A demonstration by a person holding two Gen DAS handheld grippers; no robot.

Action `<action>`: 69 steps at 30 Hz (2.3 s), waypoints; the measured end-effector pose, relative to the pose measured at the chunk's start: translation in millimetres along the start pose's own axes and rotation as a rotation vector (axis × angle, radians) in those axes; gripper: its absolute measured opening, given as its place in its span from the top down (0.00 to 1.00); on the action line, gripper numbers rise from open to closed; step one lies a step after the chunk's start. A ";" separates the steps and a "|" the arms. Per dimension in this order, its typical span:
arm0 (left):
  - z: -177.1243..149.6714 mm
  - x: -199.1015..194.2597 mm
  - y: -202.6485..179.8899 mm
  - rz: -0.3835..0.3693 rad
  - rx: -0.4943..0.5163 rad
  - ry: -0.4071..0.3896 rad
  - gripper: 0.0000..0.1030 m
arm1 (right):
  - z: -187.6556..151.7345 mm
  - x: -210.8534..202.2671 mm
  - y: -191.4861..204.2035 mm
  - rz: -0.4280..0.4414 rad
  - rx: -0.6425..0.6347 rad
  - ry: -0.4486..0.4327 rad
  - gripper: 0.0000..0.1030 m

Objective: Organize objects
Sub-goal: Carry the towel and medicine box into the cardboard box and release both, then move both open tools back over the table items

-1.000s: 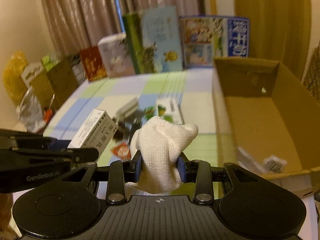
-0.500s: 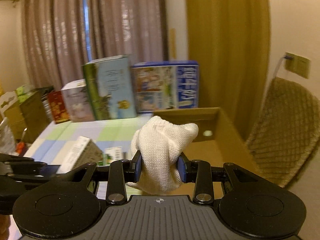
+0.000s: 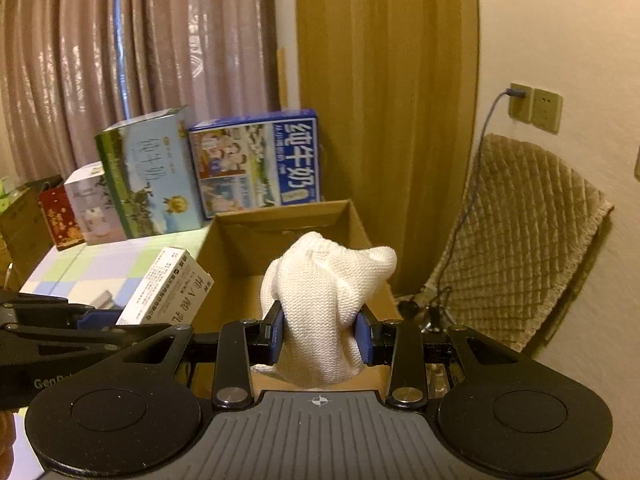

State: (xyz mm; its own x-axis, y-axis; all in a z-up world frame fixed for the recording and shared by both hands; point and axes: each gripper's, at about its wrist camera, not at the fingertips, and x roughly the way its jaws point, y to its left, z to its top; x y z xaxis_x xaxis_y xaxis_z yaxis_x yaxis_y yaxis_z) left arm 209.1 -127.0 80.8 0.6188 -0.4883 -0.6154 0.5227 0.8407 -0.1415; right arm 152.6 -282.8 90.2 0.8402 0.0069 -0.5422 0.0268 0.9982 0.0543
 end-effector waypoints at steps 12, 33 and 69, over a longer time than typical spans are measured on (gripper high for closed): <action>8.4 35.1 4.4 0.028 -0.045 -0.009 0.69 | -7.2 16.3 -23.1 -0.015 0.054 0.040 0.68; 3.2 14.6 29.5 0.060 -0.080 -0.013 0.69 | -3.3 32.2 -8.7 0.030 0.060 0.025 0.49; -18.0 -55.6 116.8 0.191 -0.132 -0.048 0.58 | 7.6 10.3 52.6 0.118 0.011 -0.017 0.22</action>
State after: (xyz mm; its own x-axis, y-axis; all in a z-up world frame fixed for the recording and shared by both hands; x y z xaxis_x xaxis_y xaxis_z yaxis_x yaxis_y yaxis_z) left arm 225.2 2.6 84.5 0.7278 -0.3257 -0.6035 0.3142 0.9406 -0.1287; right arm 166.8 -230.6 93.8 0.8469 0.1230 -0.5173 -0.0667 0.9898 0.1262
